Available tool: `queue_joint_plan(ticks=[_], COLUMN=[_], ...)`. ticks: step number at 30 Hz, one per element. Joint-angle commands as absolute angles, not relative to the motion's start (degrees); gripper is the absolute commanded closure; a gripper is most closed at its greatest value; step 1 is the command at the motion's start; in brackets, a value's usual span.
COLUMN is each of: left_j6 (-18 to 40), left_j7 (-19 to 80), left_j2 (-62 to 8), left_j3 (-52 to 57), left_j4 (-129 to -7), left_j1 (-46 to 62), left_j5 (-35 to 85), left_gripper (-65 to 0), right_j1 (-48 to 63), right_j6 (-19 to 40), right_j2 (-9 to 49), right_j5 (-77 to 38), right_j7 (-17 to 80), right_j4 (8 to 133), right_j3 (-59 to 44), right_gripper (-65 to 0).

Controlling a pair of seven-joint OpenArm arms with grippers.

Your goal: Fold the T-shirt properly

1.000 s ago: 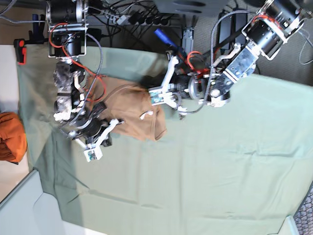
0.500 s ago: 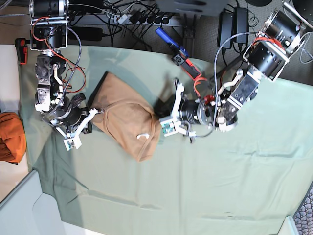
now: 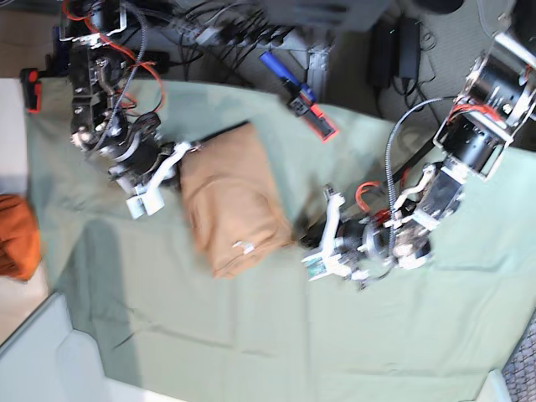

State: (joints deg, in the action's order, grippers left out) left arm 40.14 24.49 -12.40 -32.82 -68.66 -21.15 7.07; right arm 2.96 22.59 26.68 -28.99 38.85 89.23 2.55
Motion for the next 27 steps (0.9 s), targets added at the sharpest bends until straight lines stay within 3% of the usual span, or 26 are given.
queue_joint_plan(ticks=[1, 14, 21, 27], left_j6=[40.0, 38.1, 37.9, 37.7], left_j7=[23.3, 23.8, 25.4, 32.5], left_j2=[-12.2, -12.3, -12.6, -13.0], left_j3=[-32.5, -32.5, -31.9, -22.8], left_j4=[-69.6, -69.6, -69.6, -71.6], left_j1=[-22.9, -24.9, -24.9, -24.9], left_j5=[7.9, 8.1, 8.4, 12.7], left_gripper=[-0.6, -0.6, -0.7, -0.7], right_j1=[3.0, 4.9, 7.9, 9.1], right_j6=[29.2, 29.2, 29.2, 29.2], right_j2=[26.7, 16.5, 16.1, 16.0], right_j5=[-29.8, -32.6, -33.4, -33.4], right_j7=[39.8, 42.7, 42.6, 42.2], right_j4=[90.7, 91.7, 93.1, 95.8], right_j3=[2.4, 2.4, 2.3, -0.8], right_gripper=[0.0, 0.0, 0.0, 0.0])
